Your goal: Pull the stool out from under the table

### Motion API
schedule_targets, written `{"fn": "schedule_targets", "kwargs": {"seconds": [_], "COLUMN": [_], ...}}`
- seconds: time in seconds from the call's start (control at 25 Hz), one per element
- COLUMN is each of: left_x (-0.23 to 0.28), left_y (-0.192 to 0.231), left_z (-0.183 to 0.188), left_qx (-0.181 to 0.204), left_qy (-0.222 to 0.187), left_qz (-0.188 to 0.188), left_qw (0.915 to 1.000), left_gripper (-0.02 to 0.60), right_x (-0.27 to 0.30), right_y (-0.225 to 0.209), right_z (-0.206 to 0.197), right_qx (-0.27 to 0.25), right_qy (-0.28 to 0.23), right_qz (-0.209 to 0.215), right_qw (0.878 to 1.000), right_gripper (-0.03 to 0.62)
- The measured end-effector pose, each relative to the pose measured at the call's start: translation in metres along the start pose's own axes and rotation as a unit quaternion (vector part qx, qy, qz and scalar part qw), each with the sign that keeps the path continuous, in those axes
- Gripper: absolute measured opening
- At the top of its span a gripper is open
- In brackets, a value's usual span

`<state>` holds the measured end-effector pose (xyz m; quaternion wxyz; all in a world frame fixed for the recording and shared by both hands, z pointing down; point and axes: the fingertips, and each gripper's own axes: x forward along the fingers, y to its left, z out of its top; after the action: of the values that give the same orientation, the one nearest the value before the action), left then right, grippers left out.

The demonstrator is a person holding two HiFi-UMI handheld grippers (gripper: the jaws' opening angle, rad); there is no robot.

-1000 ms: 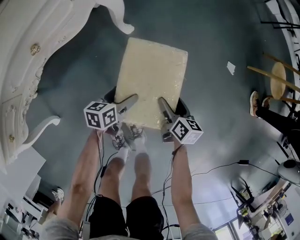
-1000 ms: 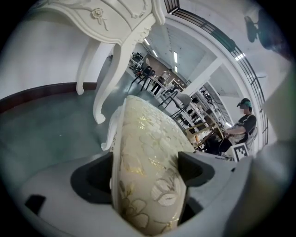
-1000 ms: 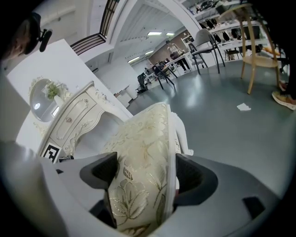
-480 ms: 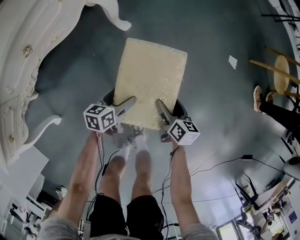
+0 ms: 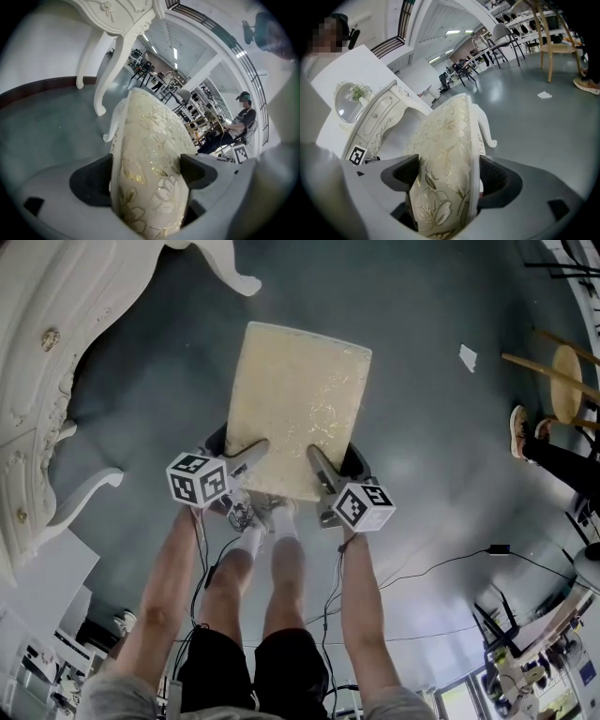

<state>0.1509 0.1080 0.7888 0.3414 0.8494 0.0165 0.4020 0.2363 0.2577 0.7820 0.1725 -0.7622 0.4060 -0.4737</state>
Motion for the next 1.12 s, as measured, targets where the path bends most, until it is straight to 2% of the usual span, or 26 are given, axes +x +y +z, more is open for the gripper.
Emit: {"fn": "schedule_targets", "kwargs": {"seconds": [0.2,0.44,0.64,0.84,1.12], "left_x": [0.001,-0.001,-0.009,-0.032,-0.088], "left_y": [0.0,0.0,-0.001,-0.011,-0.026], "left_z": [0.001,0.0,0.008,0.039,0.093], "left_qx": [0.001,0.0,0.016,0.003,0.032], "left_qy": [0.002,0.016,0.012,-0.029,-0.093], "left_qz": [0.004,0.017,0.052,0.062,0.095], "left_qw": [1.0,0.9997,0.9984,0.9976,0.9906], "left_gripper": [0.439,0.439,0.437,0.426,0.403], "right_x": [0.001,0.0,-0.005,-0.014,-0.02], "right_y": [0.0,0.0,0.005,0.029,0.092], "right_z": [0.001,0.0,0.014,0.042,0.089], "right_qx": [-0.003,-0.009,-0.067,-0.109,-0.185], "right_qy": [0.0,0.024,0.033,0.024,0.013], "right_qz": [0.001,-0.011,-0.043,-0.048,-0.033], "right_qw": [1.0,1.0,0.996,0.993,0.982], "right_gripper": [0.397,0.397,0.397,0.397,0.396]}}
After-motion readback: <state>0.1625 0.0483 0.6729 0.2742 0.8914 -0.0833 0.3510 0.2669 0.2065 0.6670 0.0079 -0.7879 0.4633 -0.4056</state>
